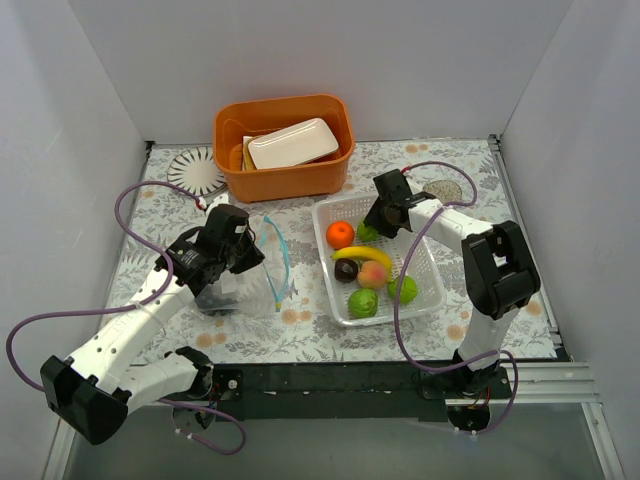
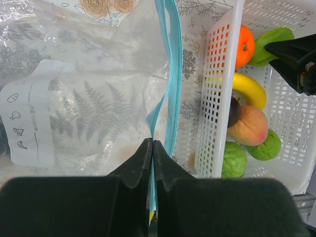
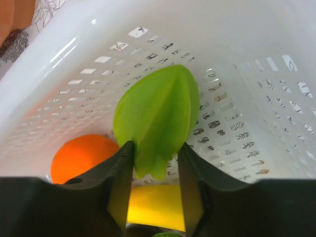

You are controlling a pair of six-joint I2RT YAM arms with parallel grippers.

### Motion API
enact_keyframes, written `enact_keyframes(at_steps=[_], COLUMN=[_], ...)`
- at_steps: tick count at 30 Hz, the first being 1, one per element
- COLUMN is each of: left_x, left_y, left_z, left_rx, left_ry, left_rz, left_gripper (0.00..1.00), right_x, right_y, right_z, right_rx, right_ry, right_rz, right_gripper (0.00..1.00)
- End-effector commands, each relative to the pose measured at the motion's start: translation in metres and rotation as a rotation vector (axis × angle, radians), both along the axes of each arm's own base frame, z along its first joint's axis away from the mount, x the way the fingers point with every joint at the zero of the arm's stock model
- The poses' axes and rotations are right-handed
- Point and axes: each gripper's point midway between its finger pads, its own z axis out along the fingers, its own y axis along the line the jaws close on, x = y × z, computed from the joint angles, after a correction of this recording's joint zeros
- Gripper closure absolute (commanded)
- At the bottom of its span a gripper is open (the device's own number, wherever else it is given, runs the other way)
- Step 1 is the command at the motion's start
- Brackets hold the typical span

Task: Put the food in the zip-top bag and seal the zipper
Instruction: Pick up the fake fruit from the bin.

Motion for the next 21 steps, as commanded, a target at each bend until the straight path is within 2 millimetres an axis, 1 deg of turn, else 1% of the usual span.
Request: enact_keyframes(at_steps=[1,2,3,5,9,10,11,15,16,18,19,21], left_x=[-0.003,-0.003,-0.003,-0.003,-0.003,-0.004,-0.004,-0.004,-0.004,-0.003,-0.003,-0.004], left_y=[0.002,0.002,0.001,0.002,0.0,0.001,0.0,0.0,0.001,0.0,0.0,0.0], left_z=[0.003,0.003,0.003,0.003,0.004,0.004,0.004,0.006,0.005,0.007,0.007,0.006], left_rx=[-0.006,-0.009,-0.011,-0.01,-0.016,-0.016,-0.018,-0.02,-0.017,-0.02,-0.021,-0.017], left_ry=[-0.009,-0.009,-0.01,-0.009,-0.012,-0.012,-0.011,-0.014,-0.011,-0.015,-0.016,-0.011], left_rz=[0.0,0.0,-0.004,-0.004,-0.007,-0.007,-0.007,-0.007,-0.008,-0.009,-0.009,-0.008], left_gripper=[1.0,1.0,1.0,1.0,1.0,1.0,1.0,1.0,1.0,1.0,1.0,1.0], right_x=[0.001,0.0,-0.001,-0.001,-0.003,-0.004,-0.004,-0.011,-0.013,-0.017,-0.02,-0.027], right_y=[-0.01,-0.011,-0.012,-0.013,-0.012,-0.011,-0.01,-0.012,-0.011,-0.011,-0.012,-0.016], right_z=[0.011,0.014,0.015,0.021,0.028,0.031,0.033,0.043,0.051,0.058,0.07,0.079], right_rx=[-0.093,-0.107,-0.113,-0.121,-0.142,-0.139,-0.137,-0.145,-0.138,-0.133,-0.129,-0.126], right_ry=[-0.057,-0.066,-0.069,-0.086,-0.096,-0.103,-0.108,-0.125,-0.14,-0.157,-0.183,-0.194], right_rz=[0.092,0.115,0.125,0.151,0.215,0.228,0.237,0.268,0.286,0.301,0.301,0.293], right_gripper=[0.6,0.64,0.65,0.74,0.76,0.79,0.79,0.79,0.79,0.79,0.79,0.79])
